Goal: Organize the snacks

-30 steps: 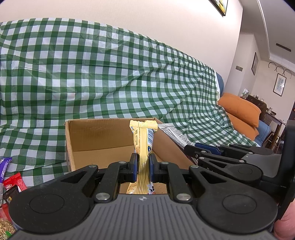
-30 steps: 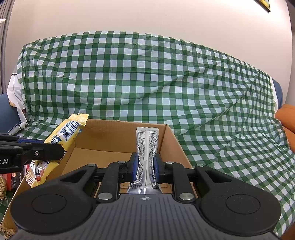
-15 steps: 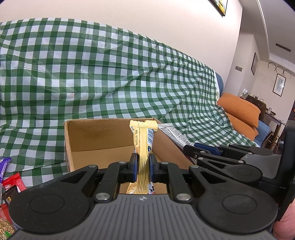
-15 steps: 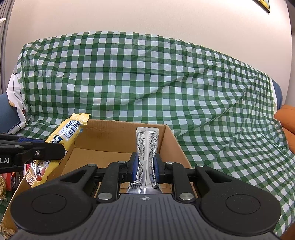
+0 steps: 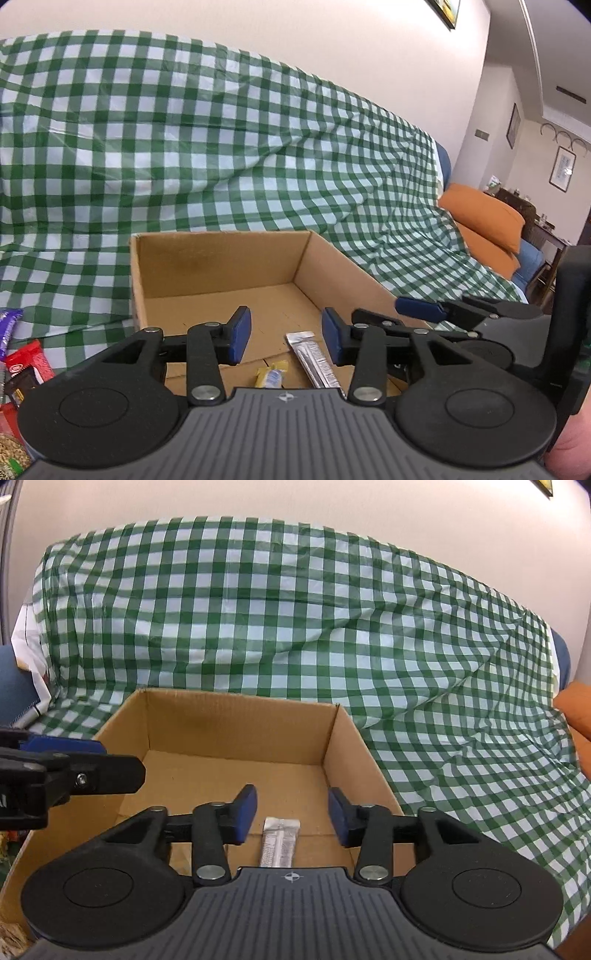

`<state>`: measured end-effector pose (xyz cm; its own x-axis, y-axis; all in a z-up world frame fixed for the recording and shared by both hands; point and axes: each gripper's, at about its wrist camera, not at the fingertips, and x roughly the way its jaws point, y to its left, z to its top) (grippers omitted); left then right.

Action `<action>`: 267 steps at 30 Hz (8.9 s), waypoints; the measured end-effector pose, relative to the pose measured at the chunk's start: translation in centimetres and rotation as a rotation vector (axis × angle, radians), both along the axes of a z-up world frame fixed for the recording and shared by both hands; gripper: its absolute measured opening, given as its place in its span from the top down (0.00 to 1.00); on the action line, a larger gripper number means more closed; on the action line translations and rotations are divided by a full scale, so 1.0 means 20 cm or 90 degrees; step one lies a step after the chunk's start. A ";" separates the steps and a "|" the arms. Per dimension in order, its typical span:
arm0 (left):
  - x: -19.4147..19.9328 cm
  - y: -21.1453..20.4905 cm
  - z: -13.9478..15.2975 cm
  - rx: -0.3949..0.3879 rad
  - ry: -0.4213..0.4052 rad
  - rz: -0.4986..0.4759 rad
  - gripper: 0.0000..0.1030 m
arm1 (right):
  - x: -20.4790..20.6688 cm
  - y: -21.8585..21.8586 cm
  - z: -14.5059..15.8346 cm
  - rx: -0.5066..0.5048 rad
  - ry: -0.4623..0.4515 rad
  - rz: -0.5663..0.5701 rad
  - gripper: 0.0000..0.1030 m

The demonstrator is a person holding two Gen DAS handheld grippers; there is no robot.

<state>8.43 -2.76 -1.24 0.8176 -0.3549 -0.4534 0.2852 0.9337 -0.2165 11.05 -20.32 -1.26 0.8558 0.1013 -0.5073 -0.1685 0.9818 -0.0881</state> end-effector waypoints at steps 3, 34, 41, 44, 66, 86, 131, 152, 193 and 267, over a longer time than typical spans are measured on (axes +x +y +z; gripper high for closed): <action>0.00 0.01 0.00 0.002 -0.006 0.013 0.55 | 0.01 0.00 0.00 0.000 0.006 -0.005 0.51; 0.09 1.16 0.01 -0.047 0.133 0.303 0.81 | -0.19 0.36 0.08 0.064 -0.044 0.124 0.69; 0.08 1.37 0.01 -0.167 0.140 0.357 0.81 | -0.24 0.47 0.08 0.058 -0.055 0.175 0.75; 0.07 1.45 -0.02 -0.214 0.157 0.392 0.81 | -0.24 0.53 0.07 0.075 -0.045 0.190 0.75; 0.27 1.62 -0.34 -0.276 0.330 0.526 0.38 | -0.11 1.24 -0.29 0.058 0.106 0.287 0.64; 0.39 1.63 -0.46 -0.230 0.388 0.544 0.39 | 0.05 1.37 -0.55 0.012 0.187 0.297 0.60; -0.08 1.07 -0.30 0.154 0.402 0.198 0.59 | -0.44 1.00 -0.48 -0.020 0.305 0.305 0.51; -0.06 1.05 -0.33 0.169 0.399 0.195 0.61 | -0.48 1.04 -0.44 -0.076 0.242 0.329 0.60; -0.08 0.87 0.05 0.067 0.077 0.242 0.61 | -0.18 0.27 0.13 -0.009 -0.013 0.174 0.60; 0.01 0.16 0.03 0.027 -0.063 0.025 0.61 | -0.09 -0.03 0.03 -0.037 -0.040 0.006 0.60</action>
